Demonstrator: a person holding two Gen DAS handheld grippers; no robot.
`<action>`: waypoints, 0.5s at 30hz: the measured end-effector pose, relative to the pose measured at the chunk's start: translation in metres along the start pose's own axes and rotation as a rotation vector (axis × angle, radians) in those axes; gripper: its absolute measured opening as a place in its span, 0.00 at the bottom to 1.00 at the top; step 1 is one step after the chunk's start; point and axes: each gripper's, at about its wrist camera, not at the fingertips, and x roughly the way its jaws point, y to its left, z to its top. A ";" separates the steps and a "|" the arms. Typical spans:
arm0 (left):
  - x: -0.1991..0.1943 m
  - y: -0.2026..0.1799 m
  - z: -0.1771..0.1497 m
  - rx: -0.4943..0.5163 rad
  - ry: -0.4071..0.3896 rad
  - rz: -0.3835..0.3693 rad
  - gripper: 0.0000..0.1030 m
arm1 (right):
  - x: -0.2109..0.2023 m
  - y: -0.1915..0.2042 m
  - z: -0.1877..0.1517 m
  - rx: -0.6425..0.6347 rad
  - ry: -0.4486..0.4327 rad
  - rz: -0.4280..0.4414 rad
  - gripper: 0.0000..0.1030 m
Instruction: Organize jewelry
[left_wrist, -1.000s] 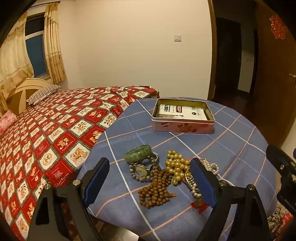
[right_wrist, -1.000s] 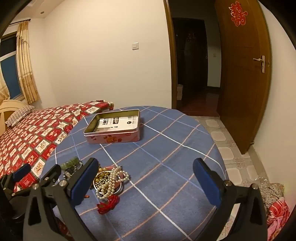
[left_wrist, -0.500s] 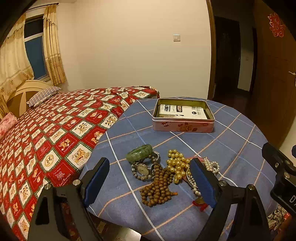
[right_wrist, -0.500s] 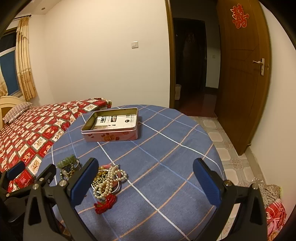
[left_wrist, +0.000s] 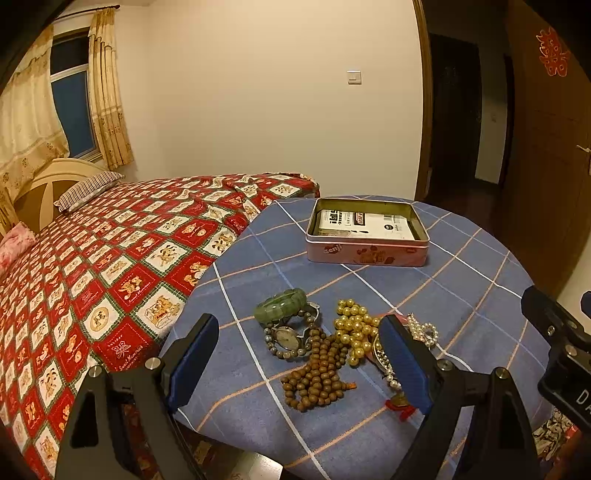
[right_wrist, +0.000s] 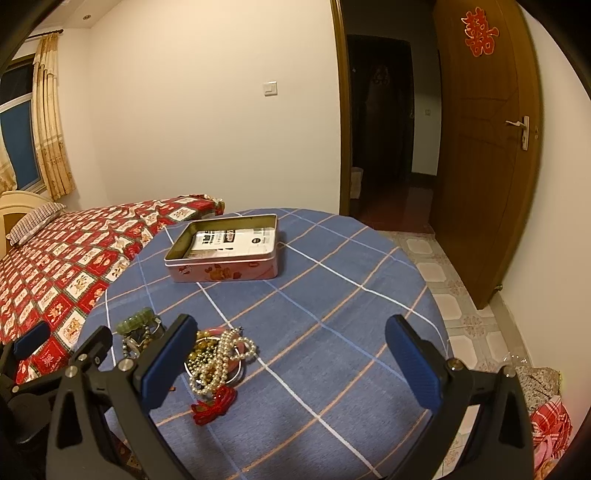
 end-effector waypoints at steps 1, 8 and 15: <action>0.000 0.000 0.000 0.000 -0.001 -0.001 0.86 | 0.000 0.000 0.000 0.001 0.000 0.000 1.00; 0.000 0.001 0.000 0.002 0.001 0.002 0.86 | -0.002 0.000 -0.002 -0.001 -0.001 0.002 1.00; 0.003 0.001 0.000 0.004 0.000 0.002 0.86 | -0.001 0.001 -0.002 -0.001 0.001 0.000 1.00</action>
